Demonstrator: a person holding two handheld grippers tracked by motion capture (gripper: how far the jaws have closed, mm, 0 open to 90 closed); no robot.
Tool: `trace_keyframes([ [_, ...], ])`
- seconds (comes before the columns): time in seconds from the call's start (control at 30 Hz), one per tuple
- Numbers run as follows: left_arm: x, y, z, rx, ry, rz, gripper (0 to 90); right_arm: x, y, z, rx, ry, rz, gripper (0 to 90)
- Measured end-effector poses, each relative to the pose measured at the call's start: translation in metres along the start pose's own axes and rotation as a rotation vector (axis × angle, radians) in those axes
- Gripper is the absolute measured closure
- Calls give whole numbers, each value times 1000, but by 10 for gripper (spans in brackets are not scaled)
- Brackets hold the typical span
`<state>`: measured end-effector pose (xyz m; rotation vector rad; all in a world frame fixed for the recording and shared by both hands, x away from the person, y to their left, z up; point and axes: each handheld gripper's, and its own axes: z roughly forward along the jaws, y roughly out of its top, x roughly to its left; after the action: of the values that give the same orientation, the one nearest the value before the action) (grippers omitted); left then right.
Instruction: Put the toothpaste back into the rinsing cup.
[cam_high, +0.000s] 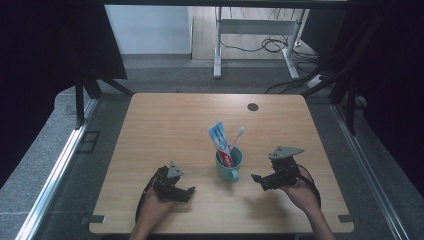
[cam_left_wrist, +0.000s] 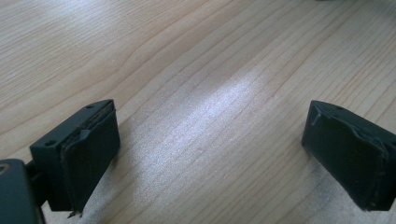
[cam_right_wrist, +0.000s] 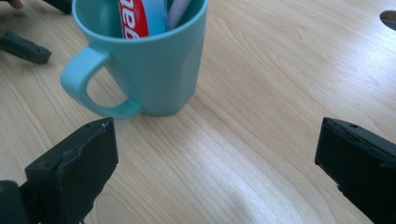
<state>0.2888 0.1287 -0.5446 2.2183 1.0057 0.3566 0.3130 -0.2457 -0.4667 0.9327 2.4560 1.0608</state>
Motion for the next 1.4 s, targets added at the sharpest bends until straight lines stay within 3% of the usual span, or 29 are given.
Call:
trace_keyframes([
  [0.77,0,0,0,0,0,0,40,0,-42,-4,-4,-38,35,0],
  [1.13,0,0,0,-1,1,-2,41,2,-62,5,8,-30,61,1],
  [1.4,0,0,0,-1,0,-2,41,3,-72,13,21,-35,48,0],
])
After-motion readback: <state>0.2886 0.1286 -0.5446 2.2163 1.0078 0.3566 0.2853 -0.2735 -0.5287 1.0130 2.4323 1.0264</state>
